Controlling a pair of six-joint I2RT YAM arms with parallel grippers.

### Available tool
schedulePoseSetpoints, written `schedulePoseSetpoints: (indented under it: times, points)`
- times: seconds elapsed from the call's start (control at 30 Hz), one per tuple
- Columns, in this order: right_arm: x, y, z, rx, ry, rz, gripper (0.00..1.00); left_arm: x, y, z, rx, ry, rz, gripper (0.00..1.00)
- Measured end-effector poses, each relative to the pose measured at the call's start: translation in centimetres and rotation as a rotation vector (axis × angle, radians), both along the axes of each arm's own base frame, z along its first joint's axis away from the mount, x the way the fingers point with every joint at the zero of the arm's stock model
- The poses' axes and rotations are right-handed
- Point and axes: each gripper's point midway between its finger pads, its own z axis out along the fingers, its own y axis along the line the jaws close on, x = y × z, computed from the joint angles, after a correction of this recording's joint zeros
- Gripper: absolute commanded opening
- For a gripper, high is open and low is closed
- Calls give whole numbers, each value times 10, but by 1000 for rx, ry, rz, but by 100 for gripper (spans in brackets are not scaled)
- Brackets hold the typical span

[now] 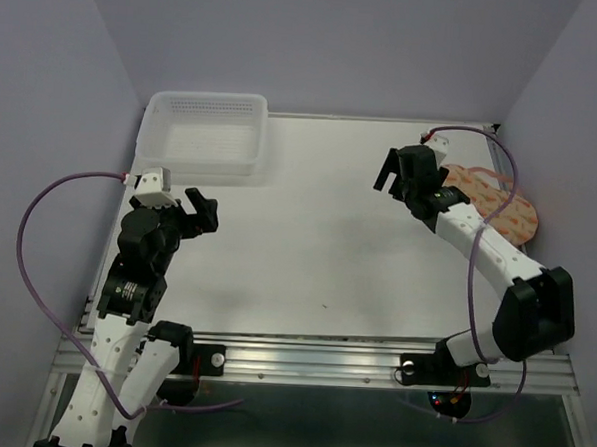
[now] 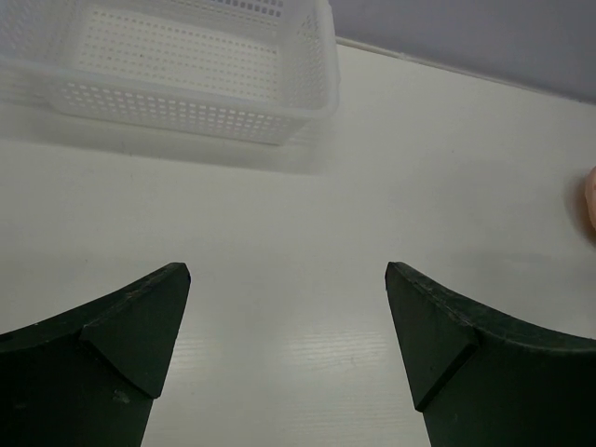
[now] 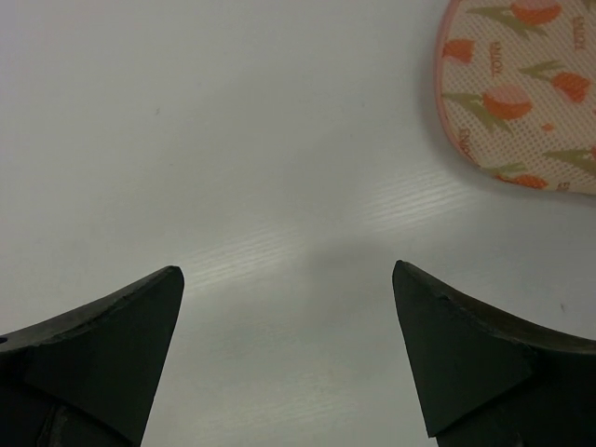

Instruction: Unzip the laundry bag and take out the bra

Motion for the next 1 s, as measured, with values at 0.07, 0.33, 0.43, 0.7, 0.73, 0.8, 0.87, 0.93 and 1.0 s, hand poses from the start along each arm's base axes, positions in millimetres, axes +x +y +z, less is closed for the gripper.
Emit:
schedulePoseSetpoints:
  times: [0.07,0.33,0.43,0.7,0.73,0.8,0.87,0.93,1.0]
  points:
    - [23,-13,-26,-21,54,-84,100,1,-2,-6,-8,3,-6,99]
    - [95,-100,-111,-138,199,-378,100,-1,-3,-13,-17,1,-14,99]
    - [109,-117,-145,-185,259,-407,91,-2,-2,-8,-21,-16,-10,99]
    - [131,-122,-165,-260,290,-369,1,-4,0,-2,-26,-44,-5,99]
    - [132,-120,-165,-254,287,-357,1,-4,0,-2,-26,-44,-3,99]
    - [132,-113,-165,-236,281,-328,1,-4,0,-2,-27,-42,-9,99]
    - [122,-97,-167,-224,286,-281,1,-4,-1,-2,-30,-41,-17,99]
    - [105,-65,-168,-219,293,-211,1,-3,-2,-4,-31,-36,-24,99]
    - [83,-19,-169,-209,294,-117,1,-3,-3,-5,-32,-30,-31,99]
